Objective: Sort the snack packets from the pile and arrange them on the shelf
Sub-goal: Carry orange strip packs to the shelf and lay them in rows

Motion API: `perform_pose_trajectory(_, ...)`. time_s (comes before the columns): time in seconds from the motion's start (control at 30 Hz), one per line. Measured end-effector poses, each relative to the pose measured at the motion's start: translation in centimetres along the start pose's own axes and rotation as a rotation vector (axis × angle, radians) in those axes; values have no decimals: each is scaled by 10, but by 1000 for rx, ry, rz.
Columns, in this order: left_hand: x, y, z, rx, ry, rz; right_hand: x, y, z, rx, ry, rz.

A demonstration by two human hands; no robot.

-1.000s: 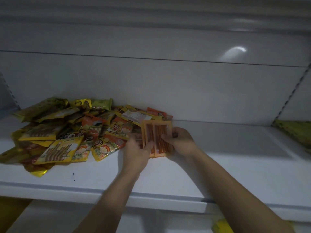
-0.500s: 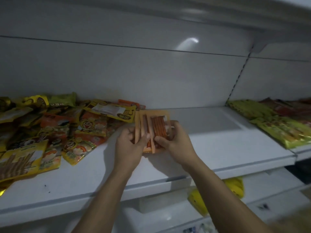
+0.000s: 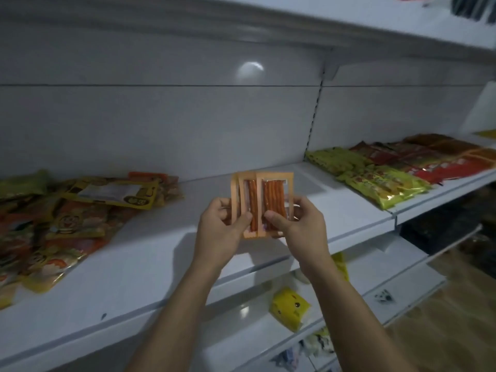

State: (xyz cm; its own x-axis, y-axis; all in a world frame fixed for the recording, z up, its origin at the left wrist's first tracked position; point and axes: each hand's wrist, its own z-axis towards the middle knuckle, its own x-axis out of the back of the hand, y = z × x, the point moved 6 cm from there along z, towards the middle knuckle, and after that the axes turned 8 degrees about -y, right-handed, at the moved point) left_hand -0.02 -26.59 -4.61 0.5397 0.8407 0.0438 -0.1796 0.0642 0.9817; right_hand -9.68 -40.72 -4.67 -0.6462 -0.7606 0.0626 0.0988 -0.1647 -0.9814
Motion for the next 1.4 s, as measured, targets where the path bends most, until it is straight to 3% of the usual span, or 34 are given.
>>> perform_pose_trajectory(0.6, -409, 36, -45, -19, -500, 26, 420, 0, -104, 69, 599, -163)
perform_pose_trajectory(1.0, -577, 55, -77, -51, -718, -33, 564, 2, -149, 101, 738, -203)
perform_pose_trajectory(1.4, -749, 43, -22, -48, -842, -115, 701, 11, -94, 83, 780, -365)
